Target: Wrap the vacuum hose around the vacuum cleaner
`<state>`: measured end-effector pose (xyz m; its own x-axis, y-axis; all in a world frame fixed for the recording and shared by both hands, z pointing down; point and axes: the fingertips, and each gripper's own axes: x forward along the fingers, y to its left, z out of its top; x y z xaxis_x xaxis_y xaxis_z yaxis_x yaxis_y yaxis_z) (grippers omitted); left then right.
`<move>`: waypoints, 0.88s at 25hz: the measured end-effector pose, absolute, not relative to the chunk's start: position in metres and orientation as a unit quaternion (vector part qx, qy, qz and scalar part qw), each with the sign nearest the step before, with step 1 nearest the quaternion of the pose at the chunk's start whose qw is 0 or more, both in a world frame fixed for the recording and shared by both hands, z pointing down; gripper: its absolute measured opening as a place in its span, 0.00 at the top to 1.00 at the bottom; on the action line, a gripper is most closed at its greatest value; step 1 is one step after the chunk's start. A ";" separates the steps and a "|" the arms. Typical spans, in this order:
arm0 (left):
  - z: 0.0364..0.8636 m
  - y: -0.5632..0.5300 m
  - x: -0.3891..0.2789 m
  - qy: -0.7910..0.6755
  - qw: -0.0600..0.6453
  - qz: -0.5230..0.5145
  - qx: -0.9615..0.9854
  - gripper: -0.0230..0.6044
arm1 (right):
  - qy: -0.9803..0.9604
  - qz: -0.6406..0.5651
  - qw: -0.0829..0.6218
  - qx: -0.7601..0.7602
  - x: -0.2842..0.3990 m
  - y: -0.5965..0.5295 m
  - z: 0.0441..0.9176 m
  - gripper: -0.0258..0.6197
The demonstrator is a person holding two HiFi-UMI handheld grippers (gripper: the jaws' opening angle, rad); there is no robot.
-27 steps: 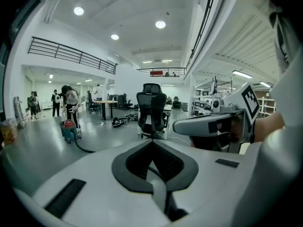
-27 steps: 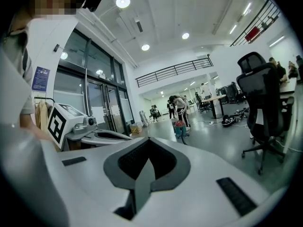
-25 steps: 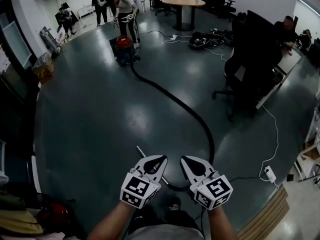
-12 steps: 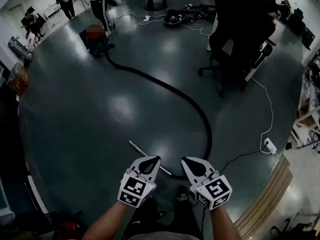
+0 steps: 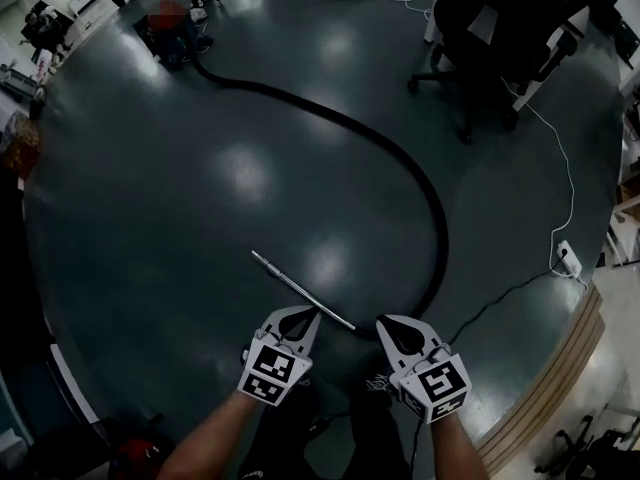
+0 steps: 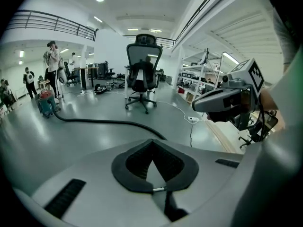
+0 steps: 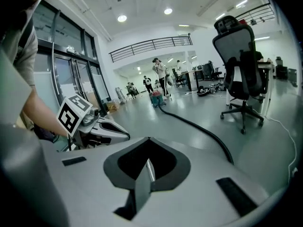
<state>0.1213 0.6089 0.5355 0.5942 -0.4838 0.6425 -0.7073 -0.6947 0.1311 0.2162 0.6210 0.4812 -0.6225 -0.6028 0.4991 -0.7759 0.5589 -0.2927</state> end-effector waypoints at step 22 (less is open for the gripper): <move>0.998 0.661 0.108 -0.195 0.205 0.439 0.853 0.95 | -0.857 0.299 0.355 0.224 0.208 0.700 0.966 0.83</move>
<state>0.1083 0.6610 0.9977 0.5387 -0.1524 0.8286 -0.5127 -0.8397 0.1789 0.2083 0.7005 0.9662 -0.6474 -0.1707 0.7428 -0.5963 0.7204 -0.3542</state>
